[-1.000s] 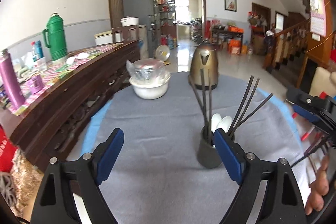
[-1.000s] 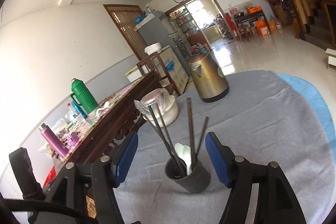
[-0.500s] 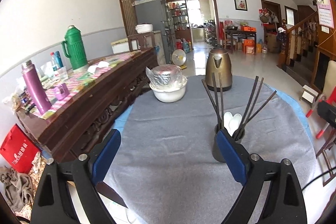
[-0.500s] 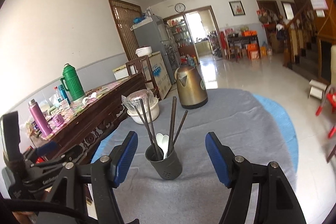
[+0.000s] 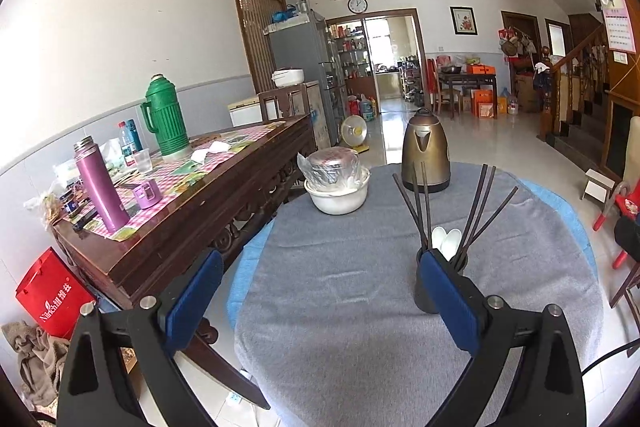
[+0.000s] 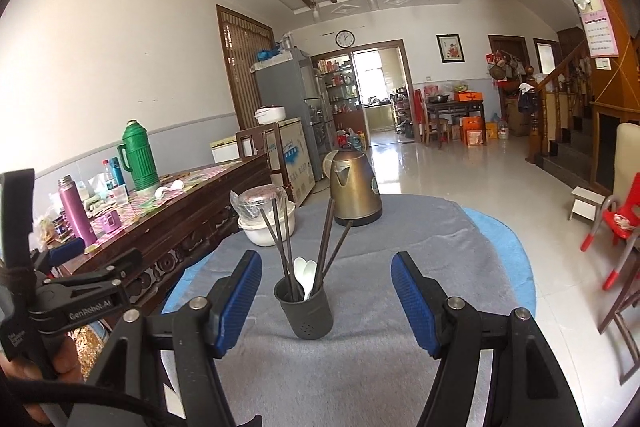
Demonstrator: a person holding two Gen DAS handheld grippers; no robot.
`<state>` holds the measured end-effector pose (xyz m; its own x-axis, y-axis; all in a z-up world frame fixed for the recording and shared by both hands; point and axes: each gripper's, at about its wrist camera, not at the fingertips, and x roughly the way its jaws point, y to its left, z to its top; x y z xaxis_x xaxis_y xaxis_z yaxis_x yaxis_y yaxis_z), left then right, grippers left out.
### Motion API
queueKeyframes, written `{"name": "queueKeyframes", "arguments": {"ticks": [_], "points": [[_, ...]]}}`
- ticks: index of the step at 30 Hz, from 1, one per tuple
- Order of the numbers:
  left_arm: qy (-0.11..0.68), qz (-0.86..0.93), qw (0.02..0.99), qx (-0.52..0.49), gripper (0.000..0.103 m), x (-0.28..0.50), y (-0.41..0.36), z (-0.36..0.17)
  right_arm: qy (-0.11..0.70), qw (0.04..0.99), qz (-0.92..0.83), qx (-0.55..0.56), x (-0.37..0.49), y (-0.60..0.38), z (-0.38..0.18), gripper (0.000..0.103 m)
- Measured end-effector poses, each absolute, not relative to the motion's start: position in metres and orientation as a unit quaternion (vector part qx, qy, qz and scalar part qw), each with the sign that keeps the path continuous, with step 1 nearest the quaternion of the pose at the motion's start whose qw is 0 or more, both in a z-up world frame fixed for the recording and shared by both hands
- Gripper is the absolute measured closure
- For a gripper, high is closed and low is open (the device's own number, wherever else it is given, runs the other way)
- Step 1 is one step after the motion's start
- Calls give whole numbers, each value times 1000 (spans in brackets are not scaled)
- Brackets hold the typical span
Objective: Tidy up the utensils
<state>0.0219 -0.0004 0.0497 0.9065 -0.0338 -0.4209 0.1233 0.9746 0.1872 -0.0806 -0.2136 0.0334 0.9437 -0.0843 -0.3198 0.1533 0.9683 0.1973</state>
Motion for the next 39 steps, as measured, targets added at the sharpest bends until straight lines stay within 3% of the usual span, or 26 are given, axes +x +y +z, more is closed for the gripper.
{"name": "queueKeyframes", "arguments": {"ticks": [39], "points": [[228, -13, 966, 120, 4, -24, 29, 40, 215, 962, -79, 149, -117, -182, 18, 32]]}}
